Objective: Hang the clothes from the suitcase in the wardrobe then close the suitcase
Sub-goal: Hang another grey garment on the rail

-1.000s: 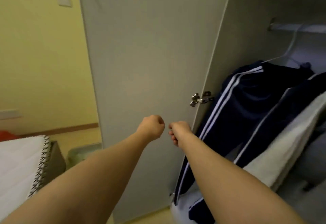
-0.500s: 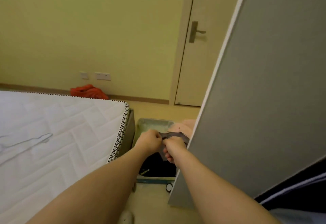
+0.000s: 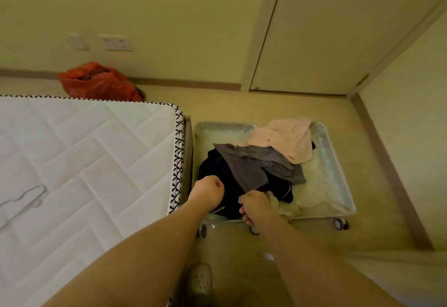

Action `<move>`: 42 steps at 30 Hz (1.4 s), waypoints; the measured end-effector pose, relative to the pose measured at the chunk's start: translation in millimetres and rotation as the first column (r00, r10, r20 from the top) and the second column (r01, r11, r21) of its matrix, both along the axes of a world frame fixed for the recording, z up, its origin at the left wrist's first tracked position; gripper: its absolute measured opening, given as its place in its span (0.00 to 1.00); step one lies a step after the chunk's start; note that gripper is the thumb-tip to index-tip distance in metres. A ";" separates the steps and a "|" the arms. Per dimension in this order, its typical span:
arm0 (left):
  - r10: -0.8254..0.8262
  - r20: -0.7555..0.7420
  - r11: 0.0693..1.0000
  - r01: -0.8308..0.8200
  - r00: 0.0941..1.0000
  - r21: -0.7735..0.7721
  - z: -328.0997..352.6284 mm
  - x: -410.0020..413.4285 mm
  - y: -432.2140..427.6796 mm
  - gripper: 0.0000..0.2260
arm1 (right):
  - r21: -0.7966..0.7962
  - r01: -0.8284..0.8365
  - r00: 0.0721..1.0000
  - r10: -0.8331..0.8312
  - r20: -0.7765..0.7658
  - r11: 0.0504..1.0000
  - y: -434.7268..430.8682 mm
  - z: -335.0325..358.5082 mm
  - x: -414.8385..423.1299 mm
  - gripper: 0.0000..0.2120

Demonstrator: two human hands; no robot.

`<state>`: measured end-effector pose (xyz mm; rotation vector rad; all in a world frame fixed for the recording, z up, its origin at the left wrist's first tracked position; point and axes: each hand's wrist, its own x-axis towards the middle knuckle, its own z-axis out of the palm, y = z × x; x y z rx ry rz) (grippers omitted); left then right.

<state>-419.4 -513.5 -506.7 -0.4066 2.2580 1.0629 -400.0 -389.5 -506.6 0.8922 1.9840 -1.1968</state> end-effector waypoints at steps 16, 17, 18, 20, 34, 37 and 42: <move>0.037 0.256 0.998 -0.047 0.966 0.034 -248.4 -134.4 20.6 0.06 | 0.045 -0.133 0.984 0.127 0.124 0.990 58.0 -258.8 -132.5 0.07; 0.046 0.273 0.998 -0.056 0.961 0.026 -269.0 -141.1 29.4 0.06 | 0.048 -0.130 0.982 0.122 0.141 0.990 65.9 -278.1 -140.1 0.05; 0.050 0.282 0.998 -0.058 0.958 0.022 -288.6 -147.5 39.2 0.06 | 0.061 -0.125 0.982 0.115 0.151 0.990 75.4 -295.9 -146.9 0.04; 0.052 0.302 0.997 -0.064 0.952 0.030 -316.5 -159.3 54.6 0.07 | 0.111 -0.121 0.981 0.102 0.162 0.986 93.8 -323.4 -159.2 0.07; 0.053 0.456 0.998 -0.057 0.888 -0.005 -428.1 -165.9 98.4 0.12 | 0.157 0.138 0.971 -0.165 0.175 0.978 165.7 -435.4 -203.9 0.35; 0.072 0.472 0.997 -0.061 0.879 -0.039 -433.5 -167.2 93.3 0.12 | 0.156 0.198 0.957 -0.226 0.184 0.968 166.3 -441.8 -201.4 0.35; 0.119 0.482 0.993 -0.106 0.868 -0.055 -433.7 -172.1 97.3 0.12 | 0.097 0.283 0.942 -0.295 0.157 0.954 170.6 -451.5 -200.9 0.32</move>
